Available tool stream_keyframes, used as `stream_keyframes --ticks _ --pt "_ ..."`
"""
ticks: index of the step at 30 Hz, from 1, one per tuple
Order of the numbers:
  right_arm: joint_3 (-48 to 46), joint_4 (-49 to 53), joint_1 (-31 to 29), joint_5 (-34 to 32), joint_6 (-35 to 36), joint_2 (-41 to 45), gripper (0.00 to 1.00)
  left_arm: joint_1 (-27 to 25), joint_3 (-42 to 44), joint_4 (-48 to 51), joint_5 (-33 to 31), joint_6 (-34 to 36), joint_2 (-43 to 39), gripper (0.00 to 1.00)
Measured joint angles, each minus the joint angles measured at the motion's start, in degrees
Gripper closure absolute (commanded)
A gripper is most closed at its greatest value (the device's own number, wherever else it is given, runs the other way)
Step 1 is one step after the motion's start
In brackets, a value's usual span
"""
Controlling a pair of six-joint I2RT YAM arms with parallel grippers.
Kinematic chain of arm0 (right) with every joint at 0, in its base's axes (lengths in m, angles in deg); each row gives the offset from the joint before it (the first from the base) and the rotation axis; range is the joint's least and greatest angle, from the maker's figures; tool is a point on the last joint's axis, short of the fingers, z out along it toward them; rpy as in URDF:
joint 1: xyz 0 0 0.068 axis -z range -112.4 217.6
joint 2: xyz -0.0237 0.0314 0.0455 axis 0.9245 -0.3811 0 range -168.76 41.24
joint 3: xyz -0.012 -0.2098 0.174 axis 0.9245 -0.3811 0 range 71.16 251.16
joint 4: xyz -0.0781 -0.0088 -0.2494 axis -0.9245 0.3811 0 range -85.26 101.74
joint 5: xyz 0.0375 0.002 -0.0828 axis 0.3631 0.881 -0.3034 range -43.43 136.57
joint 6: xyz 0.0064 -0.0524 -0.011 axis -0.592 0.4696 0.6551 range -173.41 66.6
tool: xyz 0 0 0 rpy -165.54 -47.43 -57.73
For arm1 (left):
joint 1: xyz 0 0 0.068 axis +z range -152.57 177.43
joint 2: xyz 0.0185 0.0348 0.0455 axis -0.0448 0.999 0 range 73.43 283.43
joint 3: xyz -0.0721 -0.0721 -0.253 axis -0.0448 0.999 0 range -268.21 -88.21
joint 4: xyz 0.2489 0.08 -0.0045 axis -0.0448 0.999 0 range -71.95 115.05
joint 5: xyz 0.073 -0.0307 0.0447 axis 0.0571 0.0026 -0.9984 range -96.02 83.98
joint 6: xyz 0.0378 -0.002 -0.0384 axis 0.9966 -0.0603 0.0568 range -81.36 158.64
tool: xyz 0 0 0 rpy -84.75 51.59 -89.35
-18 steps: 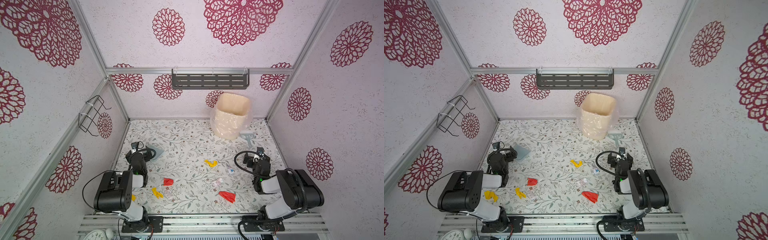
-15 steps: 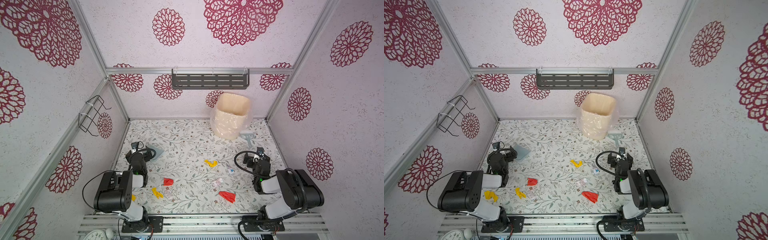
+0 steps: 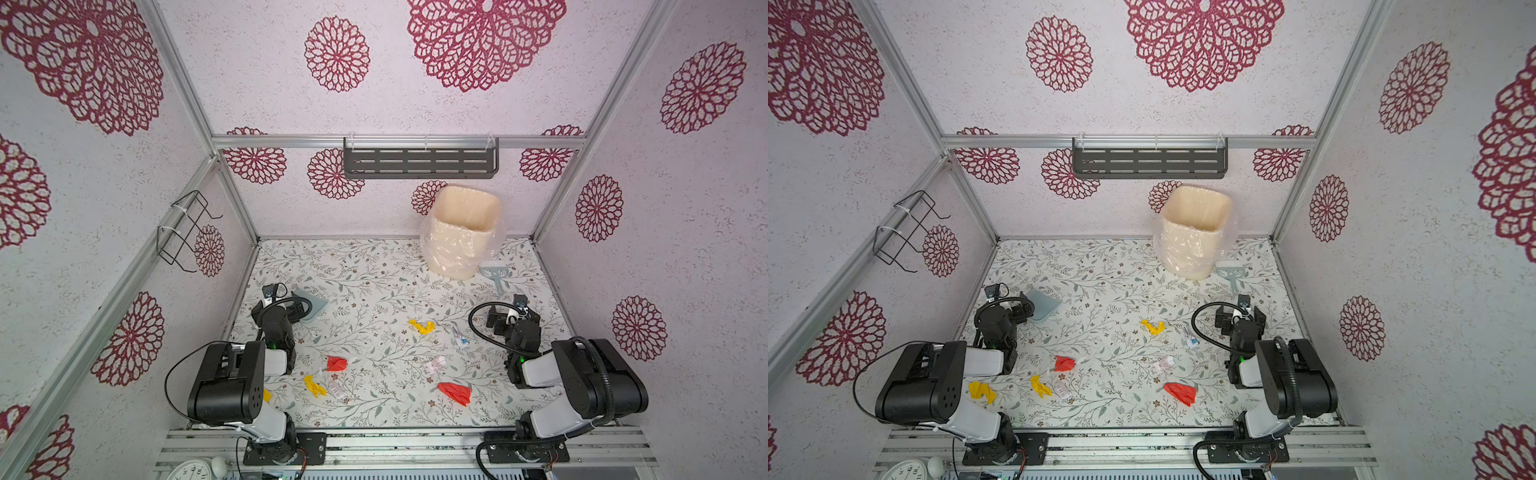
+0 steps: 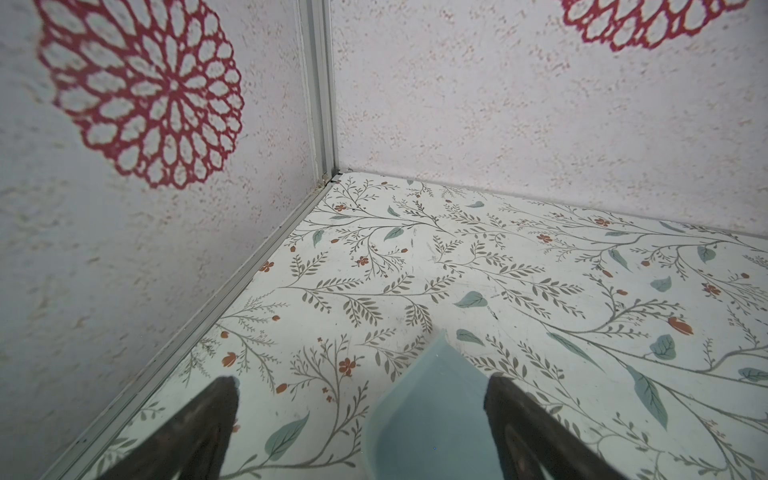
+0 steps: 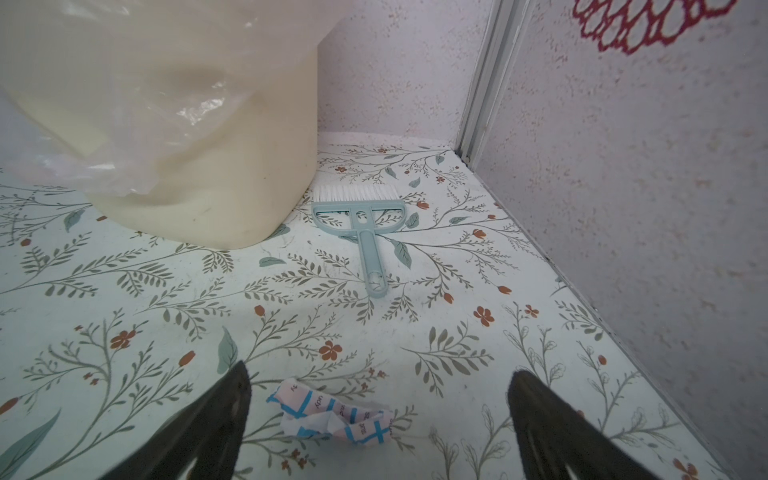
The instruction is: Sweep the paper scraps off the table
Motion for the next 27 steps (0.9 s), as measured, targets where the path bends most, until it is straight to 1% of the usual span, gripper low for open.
stream_keyframes --ticks 23,27 --pt "0.0 0.3 0.1 0.0 0.0 0.0 0.01 0.0 -0.6 0.1 0.1 -0.2 0.0 0.03" --pt "0.5 3.3 0.2 -0.5 -0.1 1.7 0.01 -0.1 -0.7 1.2 0.7 0.1 -0.5 0.03"
